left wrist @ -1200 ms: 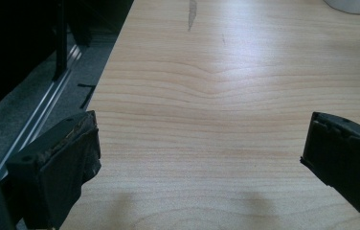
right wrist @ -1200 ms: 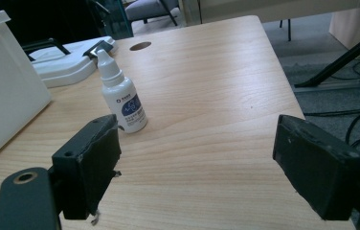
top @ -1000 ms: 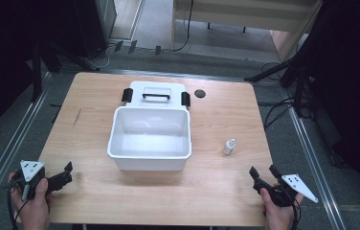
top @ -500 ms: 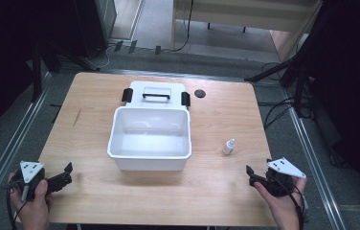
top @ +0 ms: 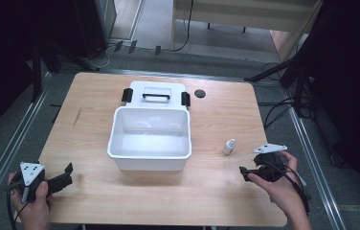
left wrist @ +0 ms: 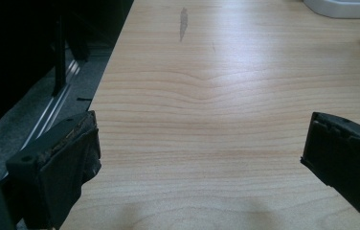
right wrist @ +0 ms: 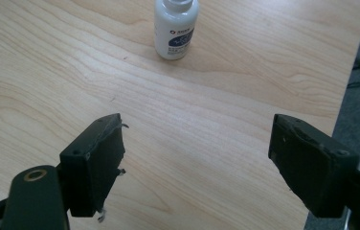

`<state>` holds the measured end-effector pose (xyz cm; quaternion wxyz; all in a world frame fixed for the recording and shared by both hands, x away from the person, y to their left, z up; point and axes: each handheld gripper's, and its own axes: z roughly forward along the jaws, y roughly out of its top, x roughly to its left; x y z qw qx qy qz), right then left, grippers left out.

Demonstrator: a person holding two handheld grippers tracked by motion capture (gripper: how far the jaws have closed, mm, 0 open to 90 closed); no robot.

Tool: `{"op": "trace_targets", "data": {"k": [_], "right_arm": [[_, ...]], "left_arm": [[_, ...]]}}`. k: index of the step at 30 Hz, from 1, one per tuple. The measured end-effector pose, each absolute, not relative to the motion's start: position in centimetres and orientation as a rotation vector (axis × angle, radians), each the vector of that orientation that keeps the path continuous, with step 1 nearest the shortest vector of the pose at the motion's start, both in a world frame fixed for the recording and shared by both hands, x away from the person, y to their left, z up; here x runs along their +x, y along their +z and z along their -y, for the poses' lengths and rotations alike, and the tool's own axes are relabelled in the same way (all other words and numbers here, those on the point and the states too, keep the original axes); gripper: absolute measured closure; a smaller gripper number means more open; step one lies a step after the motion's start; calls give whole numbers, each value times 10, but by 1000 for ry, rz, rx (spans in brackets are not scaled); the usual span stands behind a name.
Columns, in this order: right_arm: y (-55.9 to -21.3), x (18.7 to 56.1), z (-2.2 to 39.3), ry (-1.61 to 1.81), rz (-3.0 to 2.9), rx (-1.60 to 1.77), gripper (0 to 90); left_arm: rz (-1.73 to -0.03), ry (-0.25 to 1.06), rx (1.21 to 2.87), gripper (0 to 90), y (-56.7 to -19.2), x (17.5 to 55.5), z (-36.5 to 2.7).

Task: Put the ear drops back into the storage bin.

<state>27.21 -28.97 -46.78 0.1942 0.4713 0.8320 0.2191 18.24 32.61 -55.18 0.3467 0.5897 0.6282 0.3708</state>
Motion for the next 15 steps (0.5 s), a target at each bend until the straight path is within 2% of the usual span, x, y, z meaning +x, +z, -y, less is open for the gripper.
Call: {"op": "trace_targets", "data": {"k": [5,7,15], "right_arm": [[-460,287,285,505,-2448,1354,198],[-456,291,282,473,-2466,1356,199],[-435,307,269,333,-2537,1379,203]], "left_arm": [[-1648,941,1587,0,-552,187,-324],[-1648,973,1609,0,-552,187,-320],[-1665,959,1538,0,-552,190,-319]]}}
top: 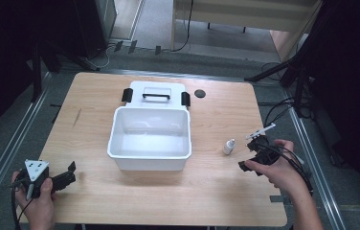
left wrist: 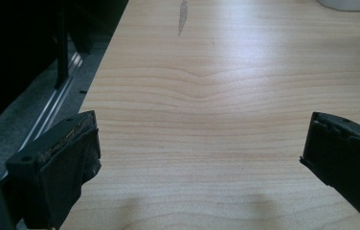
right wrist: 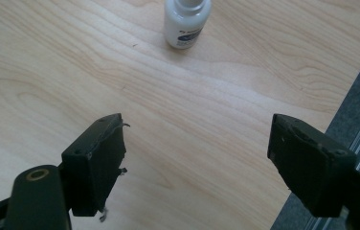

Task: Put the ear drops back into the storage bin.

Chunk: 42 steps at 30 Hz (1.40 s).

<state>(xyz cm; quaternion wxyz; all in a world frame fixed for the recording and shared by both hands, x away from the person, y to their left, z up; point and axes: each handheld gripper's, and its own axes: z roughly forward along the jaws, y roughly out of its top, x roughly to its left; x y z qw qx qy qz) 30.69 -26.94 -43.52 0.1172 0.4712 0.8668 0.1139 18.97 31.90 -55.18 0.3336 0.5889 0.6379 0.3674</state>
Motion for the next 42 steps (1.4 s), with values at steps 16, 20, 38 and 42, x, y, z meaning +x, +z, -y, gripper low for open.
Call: {"op": "trace_targets", "data": {"k": [16,20,38,42], "right_arm": [[-416,340,240,237,-2584,1430,362],[-421,352,235,220,-2572,1462,388],[-434,393,243,313,-2569,1746,534],[-437,395,238,274,-2561,1768,561]], "left_arm": [[-1641,937,1563,0,-552,193,-318],[-1637,941,1574,0,-552,193,-318],[-1644,941,1585,0,-552,195,-317],[-1643,943,1584,0,-552,195,-317]]}}
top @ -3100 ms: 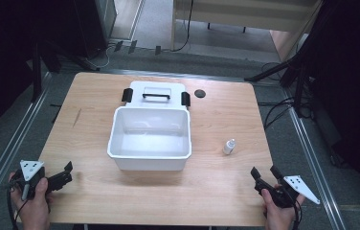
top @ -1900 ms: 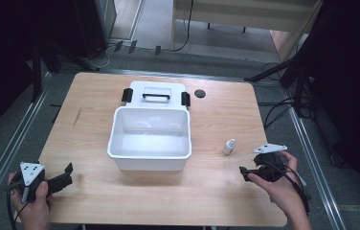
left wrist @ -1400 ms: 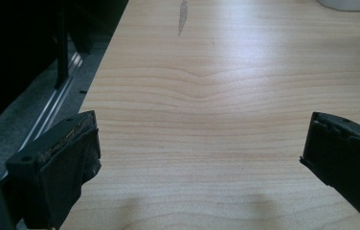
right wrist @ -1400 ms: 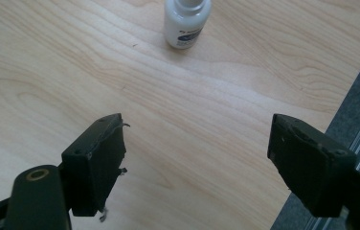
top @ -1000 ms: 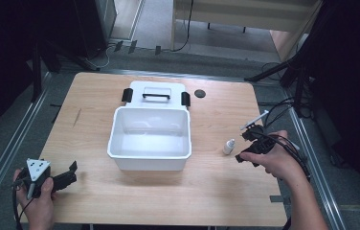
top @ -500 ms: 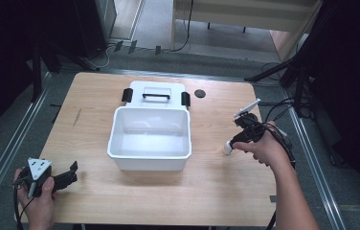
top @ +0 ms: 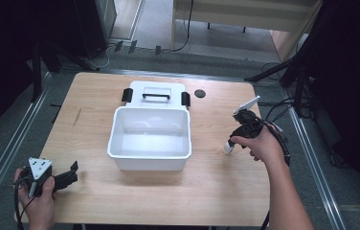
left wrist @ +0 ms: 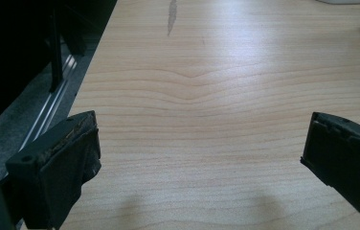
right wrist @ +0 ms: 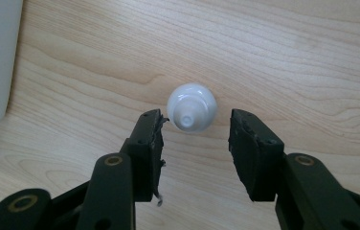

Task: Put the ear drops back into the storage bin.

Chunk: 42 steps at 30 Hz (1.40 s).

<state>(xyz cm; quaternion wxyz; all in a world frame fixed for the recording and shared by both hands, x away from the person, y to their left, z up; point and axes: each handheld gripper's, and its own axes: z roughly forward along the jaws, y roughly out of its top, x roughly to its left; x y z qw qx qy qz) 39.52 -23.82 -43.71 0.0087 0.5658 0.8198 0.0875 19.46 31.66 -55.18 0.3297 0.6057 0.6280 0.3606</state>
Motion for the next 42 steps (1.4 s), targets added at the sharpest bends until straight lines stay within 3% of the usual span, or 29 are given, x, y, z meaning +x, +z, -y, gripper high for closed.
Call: {"op": "trace_targets", "data": {"k": [9,17,24,42], "right_arm": [[-443,399,231,242,-2531,1788,610],[-449,401,228,227,-2517,1821,713],[-446,398,229,210,-2537,1767,726],[-395,371,207,209,-2622,1557,728]], "left_arm": [[-1644,945,1584,0,-552,195,-317],[-1645,943,1582,0,-552,195,-317],[-1644,944,1581,0,-552,194,-317],[-1642,960,1588,0,-552,194,-316]]}}
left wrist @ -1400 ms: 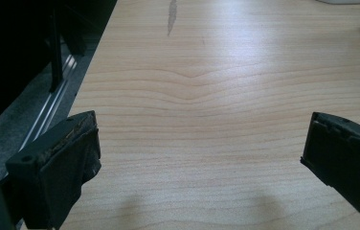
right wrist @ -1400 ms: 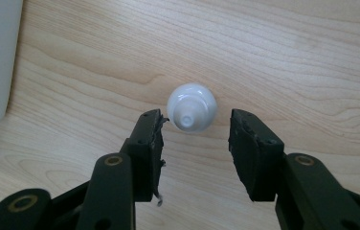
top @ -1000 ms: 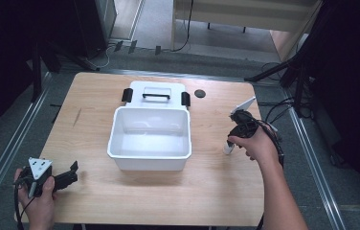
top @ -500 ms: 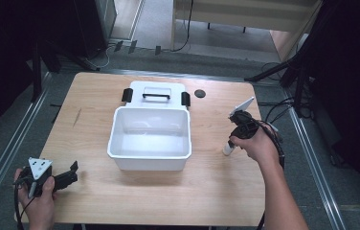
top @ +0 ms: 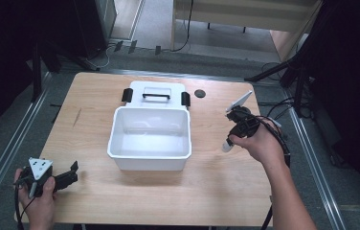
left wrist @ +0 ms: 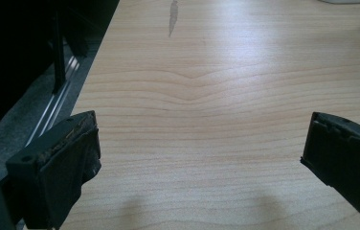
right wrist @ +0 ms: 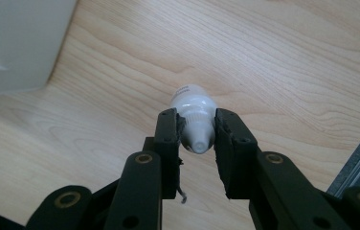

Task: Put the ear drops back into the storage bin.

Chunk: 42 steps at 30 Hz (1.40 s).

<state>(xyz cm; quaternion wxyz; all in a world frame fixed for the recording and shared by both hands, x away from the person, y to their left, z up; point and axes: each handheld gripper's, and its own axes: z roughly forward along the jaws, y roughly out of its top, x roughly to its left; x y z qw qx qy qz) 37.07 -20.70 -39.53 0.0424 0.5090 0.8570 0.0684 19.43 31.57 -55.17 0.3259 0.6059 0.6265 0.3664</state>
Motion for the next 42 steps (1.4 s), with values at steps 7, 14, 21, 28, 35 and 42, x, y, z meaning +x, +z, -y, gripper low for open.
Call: {"op": "trace_targets", "data": {"k": [7,14,21,28,35,42], "right_arm": [[-367,358,190,226,-2650,1468,728],[-340,345,171,244,-2676,1390,728],[-320,333,152,254,-2712,1324,728],[-309,326,137,276,-2729,1261,728],[-298,315,114,294,-2757,1185,729],[-297,310,92,294,-2785,1117,729]], "left_arm": [[-1641,964,1582,0,-552,195,-315],[-1640,963,1585,0,-552,194,-315],[-1639,963,1585,0,-552,194,-316],[-1638,965,1586,0,-552,194,-315],[-1639,965,1586,0,-552,194,-315],[-1638,965,1587,0,-552,194,-315]]}}
